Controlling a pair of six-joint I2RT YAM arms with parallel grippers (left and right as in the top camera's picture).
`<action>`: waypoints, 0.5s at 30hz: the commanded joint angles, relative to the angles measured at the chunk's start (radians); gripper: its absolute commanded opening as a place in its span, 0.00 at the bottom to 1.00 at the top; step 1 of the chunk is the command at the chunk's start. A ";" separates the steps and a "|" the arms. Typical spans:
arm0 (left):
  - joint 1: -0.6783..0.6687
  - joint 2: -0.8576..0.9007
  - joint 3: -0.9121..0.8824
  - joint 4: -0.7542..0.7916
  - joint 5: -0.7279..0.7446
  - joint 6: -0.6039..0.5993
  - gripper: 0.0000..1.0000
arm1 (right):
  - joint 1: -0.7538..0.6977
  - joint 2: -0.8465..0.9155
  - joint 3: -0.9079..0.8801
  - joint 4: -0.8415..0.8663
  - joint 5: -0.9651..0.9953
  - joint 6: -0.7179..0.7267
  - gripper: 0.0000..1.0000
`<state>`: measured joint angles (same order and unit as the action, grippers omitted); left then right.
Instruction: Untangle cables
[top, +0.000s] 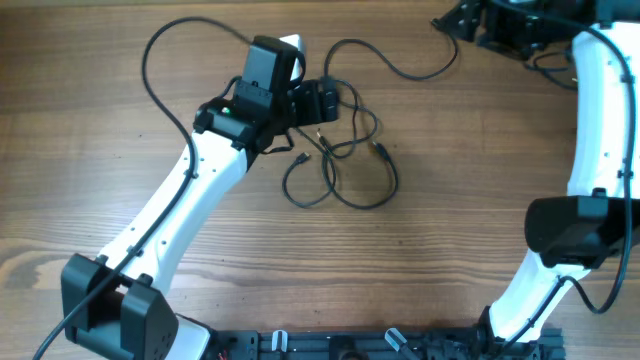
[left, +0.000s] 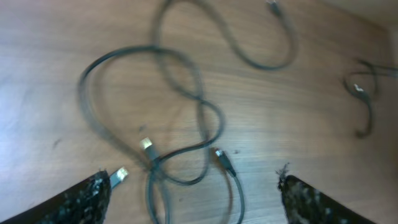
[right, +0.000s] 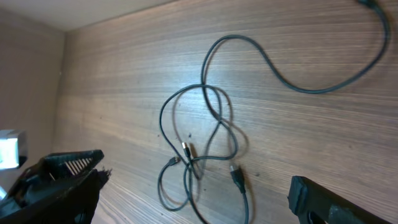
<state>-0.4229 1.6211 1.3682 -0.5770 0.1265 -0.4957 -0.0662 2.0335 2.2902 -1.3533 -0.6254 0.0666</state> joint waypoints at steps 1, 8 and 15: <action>0.115 -0.021 0.015 -0.129 -0.167 -0.248 0.99 | 0.087 0.005 -0.014 0.001 0.031 0.017 0.99; 0.498 -0.020 0.012 -0.360 -0.172 -0.253 1.00 | 0.369 0.007 -0.246 0.283 0.159 0.064 0.95; 0.545 -0.020 0.010 -0.427 -0.169 -0.242 1.00 | 0.477 0.219 -0.325 0.460 -0.018 -0.148 0.84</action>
<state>0.1246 1.6180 1.3720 -1.0012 -0.0395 -0.7357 0.3885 2.1609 1.9762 -0.9195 -0.5507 -0.0158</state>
